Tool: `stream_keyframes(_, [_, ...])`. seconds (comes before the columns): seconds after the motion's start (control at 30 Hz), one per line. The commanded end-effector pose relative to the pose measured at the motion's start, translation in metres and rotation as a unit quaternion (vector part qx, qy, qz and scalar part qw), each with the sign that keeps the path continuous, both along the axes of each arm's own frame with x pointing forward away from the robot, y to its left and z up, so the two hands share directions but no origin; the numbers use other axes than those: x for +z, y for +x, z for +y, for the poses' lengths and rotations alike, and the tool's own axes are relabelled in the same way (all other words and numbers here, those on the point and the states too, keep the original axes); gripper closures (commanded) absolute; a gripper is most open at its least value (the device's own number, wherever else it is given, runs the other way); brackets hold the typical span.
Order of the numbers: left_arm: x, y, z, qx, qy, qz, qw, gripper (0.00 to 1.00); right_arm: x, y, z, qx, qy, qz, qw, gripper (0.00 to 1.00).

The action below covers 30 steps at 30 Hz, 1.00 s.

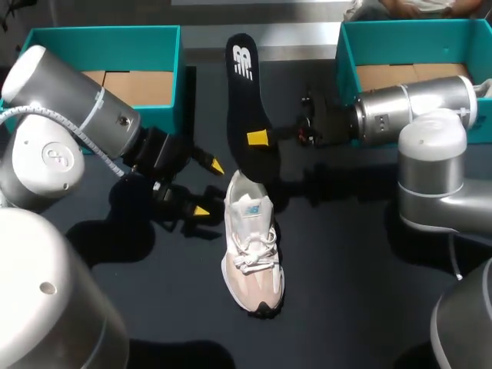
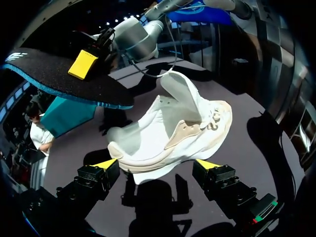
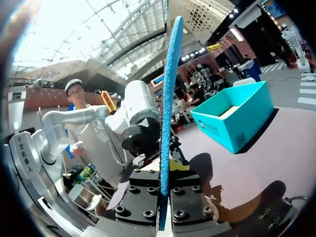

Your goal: Take the shoe out of the shoebox, open the shoe tongue, remove and reinsert the insole, then place the shoe into the shoebox

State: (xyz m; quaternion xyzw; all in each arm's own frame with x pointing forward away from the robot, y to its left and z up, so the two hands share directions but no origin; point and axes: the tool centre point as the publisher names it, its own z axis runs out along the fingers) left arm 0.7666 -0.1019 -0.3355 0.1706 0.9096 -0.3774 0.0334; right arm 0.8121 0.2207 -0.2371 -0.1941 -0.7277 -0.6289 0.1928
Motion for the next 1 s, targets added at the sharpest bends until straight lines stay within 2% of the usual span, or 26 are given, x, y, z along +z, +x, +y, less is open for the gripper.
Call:
stream_keyframes(0.03, [0.000, -0.002, -0.002, 0.007, -0.002, 0.000, 1.000, 0.00, -0.017, -0.001, 0.011, -0.014, 0.017, -0.016, 1.000, 1.00])
stream_keyframes(0.23, [-0.003, -0.001, -0.004, 0.017, -0.008, -0.003, 1.000, 0.00, -0.027, -0.005, 0.021, -0.033, 0.022, -0.046, 0.998, 1.00])
stream_keyframes(0.43, [-0.007, 0.004, 0.000, 0.047, -0.011, 0.001, 0.999, 0.00, -0.039, -0.011, 0.030, -0.030, 0.023, -0.057, 0.998, 1.00])
stream_keyframes(1.0, [-0.006, 0.005, 0.001, 0.047, -0.011, 0.003, 0.999, 0.00, -0.039, -0.012, 0.029, -0.026, 0.035, -0.059, 0.997, 1.00])
